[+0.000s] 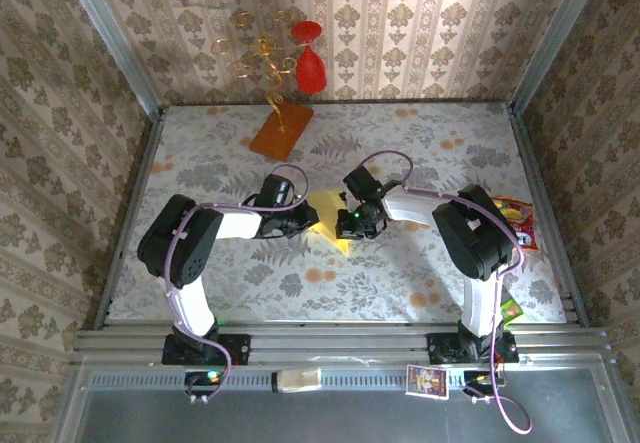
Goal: Fold a paper plane with a square sheet of paper (pick it up from the middle)
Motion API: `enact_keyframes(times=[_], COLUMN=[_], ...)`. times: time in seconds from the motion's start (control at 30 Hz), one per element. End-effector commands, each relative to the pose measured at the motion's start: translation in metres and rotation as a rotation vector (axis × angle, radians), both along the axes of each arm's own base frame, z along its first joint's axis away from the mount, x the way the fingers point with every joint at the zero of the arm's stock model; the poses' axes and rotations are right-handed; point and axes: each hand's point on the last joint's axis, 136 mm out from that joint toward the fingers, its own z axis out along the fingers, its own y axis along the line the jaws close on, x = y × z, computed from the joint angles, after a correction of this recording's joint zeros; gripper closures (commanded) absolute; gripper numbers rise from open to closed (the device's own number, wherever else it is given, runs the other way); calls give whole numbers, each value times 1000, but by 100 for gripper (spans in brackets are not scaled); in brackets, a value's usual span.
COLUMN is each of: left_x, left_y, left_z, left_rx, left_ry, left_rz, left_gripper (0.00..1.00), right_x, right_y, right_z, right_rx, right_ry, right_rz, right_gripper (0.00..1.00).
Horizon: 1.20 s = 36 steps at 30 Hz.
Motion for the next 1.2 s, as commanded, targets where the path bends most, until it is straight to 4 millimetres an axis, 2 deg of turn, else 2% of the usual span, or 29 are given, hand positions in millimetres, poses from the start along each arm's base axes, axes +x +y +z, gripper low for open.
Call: enact_keyframes(times=[0.0,0.1,0.2,0.3,0.4,0.47,0.53,0.6,0.73,0.93,1.17], left_x=[12,15,19,21,19,14,8,5,-3,-11,-18], left_y=[44,42,40,42,44,43,41,39,31,25,9], left_z=[-25,-15,6,29,44,49,49,49,47,39,33], left_rx=[165,169,165,166,154,127,103,78,23,-18,-58], left_ry=[-2,-22,-63,-110,-131,-126,-109,-100,-83,-39,9], left_rz=[72,38,18,28,42,42,35,28,16,15,-54], left_gripper=[89,88,87,86,81,75,68,62,53,43,38], right_x=[-41,-38,-30,-16,-2,5,8,10,8,12,19], right_y=[-57,-49,-31,-8,18,26,26,20,16,7,4], right_z=[-59,-56,-42,-16,20,43,52,51,38,21,29], right_rx=[-278,-237,-152,-29,149,221,236,213,186,124,195], right_ry=[153,153,123,73,-17,-83,-127,-137,-97,-71,-81], right_rz=[-23,-15,-5,-5,4,0,-4,-33,-55,-115,-155], right_gripper=[98,98,97,95,84,81,80,76,73,68,66])
